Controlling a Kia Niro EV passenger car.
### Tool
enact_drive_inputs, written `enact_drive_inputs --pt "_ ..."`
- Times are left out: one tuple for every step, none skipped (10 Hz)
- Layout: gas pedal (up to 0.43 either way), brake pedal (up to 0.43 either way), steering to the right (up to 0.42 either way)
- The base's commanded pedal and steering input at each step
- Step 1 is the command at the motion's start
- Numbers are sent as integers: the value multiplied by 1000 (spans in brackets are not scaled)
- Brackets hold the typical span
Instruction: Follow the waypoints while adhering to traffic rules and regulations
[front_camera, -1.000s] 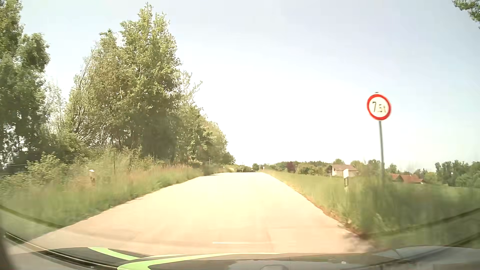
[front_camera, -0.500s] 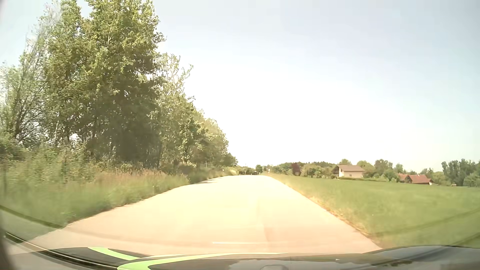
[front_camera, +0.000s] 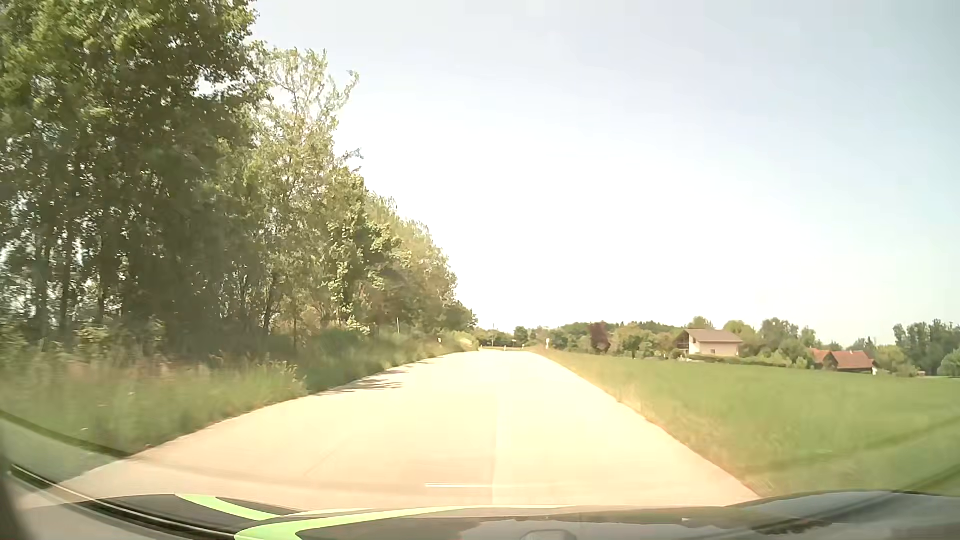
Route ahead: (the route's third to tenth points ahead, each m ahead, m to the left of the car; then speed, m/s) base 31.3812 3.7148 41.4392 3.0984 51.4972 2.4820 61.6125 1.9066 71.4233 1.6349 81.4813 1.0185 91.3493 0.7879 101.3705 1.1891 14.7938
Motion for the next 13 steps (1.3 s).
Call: enact_drive_inputs --pt "280 0 1" --pt "280 0 1" --pt "280 0 1" --pt "280 0 1" --pt "280 0 1" --pt "280 0 1" --pt "268 0 1" --pt "248 0 1" --pt "248 0 1" --pt "248 0 1" --pt "248 0 2" --pt "248 0 3" --pt "248 0 3"
